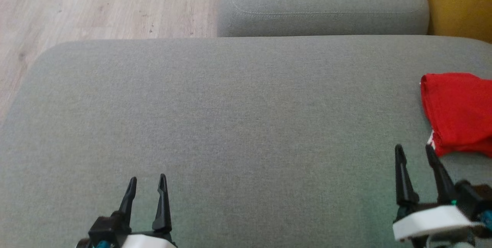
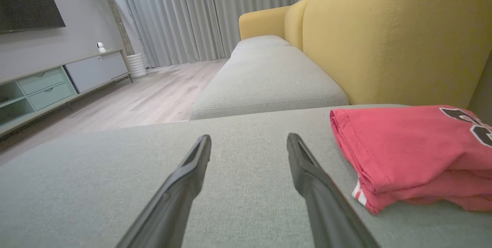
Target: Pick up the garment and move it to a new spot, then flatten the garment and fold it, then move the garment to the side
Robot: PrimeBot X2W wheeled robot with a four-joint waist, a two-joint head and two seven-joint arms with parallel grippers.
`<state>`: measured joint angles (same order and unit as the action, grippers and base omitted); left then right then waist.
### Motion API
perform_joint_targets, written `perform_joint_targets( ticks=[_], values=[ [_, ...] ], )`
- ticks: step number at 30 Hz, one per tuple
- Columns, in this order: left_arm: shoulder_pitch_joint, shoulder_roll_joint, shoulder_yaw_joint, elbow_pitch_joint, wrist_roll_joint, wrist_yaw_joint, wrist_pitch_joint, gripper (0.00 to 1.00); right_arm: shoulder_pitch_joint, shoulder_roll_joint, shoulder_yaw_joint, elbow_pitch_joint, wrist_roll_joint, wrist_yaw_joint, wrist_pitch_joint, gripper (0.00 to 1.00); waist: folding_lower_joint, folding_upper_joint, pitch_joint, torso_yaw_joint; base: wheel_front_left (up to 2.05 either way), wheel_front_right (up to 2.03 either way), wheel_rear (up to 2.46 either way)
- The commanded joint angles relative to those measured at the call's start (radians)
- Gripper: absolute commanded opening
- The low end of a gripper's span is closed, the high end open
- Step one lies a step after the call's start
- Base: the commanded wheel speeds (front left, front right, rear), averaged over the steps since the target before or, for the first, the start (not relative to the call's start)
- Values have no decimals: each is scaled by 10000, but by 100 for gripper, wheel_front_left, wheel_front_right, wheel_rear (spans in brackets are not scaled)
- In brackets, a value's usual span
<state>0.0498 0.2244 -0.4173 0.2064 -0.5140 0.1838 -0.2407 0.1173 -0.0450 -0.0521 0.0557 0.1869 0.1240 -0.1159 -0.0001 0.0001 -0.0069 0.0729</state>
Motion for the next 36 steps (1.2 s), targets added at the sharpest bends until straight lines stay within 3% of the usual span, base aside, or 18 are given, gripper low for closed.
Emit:
perform_joint_targets(
  ticks=[1,25,26,36],
  values=[
    [-286,54,375,-384,-36,57,-146,100,-76,-54,288,-436,63,67,-143,100,1,-1,-17,-38,0,0,0],
    [-159,66,281,-802,-419,110,214,100,186,-53,441,-534,129,67,-107,100,1,-1,64,74,0,0,0],
    [178,-1,-25,-488,-415,97,254,0,586,10,194,-214,214,0,-14,0,1,-1,64,75,0,0,0],
    [251,-167,174,95,-939,-47,391,0,551,-26,219,529,929,1,77,0,1,-1,67,36,0,0,0]
  ],
)
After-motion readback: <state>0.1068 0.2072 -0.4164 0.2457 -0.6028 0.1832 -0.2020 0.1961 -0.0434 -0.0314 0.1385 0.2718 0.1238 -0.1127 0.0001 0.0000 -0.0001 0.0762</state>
